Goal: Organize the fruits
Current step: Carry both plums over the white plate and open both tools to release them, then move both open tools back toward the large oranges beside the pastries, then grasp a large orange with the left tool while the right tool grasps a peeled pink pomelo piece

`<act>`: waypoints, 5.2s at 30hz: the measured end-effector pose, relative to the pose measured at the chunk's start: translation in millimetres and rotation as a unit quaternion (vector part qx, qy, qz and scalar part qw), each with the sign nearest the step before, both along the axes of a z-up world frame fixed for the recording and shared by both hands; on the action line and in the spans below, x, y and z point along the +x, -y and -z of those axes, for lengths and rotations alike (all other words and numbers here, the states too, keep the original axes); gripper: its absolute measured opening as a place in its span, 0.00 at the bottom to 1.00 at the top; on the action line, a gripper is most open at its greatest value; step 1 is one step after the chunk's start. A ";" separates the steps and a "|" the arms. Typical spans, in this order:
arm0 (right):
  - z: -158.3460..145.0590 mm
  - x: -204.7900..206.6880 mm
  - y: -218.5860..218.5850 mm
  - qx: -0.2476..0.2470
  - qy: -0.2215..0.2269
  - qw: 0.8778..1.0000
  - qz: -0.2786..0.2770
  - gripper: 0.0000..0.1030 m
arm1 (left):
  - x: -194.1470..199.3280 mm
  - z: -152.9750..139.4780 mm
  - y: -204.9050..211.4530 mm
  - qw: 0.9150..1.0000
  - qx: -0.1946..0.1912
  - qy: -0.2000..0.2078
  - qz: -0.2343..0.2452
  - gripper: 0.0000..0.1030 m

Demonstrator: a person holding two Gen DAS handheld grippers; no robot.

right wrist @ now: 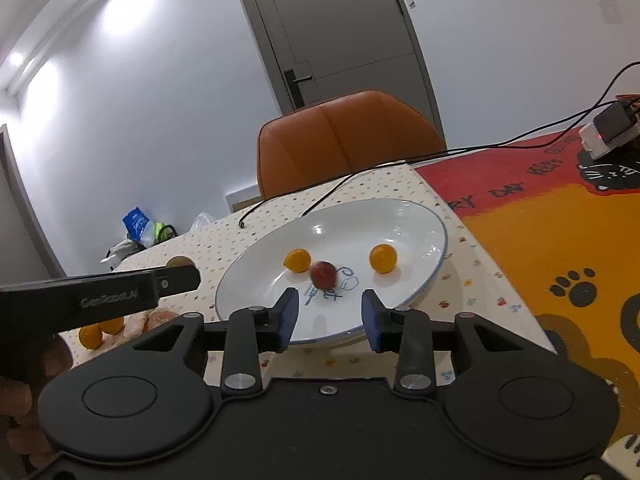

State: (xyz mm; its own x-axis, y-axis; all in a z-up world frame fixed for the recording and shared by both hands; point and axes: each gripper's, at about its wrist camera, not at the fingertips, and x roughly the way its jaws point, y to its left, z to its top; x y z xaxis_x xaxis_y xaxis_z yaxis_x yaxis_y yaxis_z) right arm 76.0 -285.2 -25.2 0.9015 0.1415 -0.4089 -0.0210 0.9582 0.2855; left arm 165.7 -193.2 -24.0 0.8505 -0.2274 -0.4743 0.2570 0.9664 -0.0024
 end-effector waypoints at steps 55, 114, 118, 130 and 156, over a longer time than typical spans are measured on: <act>-25.4 -17.0 -59.7 -0.048 -0.002 0.999 -0.014 0.97 | -37.8 -18.9 -104.3 0.991 -0.032 0.003 -0.129 0.85; 0.2 66.6 -156.8 -0.074 -0.055 0.985 -0.149 0.72 | -0.1 23.9 -210.1 0.971 -0.075 -0.053 -0.219 0.59; 3.9 72.5 -160.4 -0.079 -0.061 0.983 -0.153 0.70 | 5.5 28.2 -208.8 0.973 -0.074 -0.061 -0.212 0.54; 14.1 87.1 -168.8 -0.091 -0.074 0.980 -0.161 0.63 | 21.0 39.7 -209.6 0.973 -0.077 -0.073 -0.204 0.36; 24.3 119.1 -198.3 -0.164 -0.081 0.966 -0.182 0.60 | 2.3 32.1 -239.8 0.963 -0.115 -0.073 -0.233 0.35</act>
State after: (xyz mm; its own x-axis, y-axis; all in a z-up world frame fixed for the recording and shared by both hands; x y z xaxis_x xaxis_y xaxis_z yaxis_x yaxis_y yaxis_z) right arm 195.1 -86.9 -49.5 0.7361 0.2760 -0.6180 -0.3547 0.9350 -0.0048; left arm 167.9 46.7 -56.1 0.8137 0.0495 -0.5792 -0.2237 0.9463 -0.2333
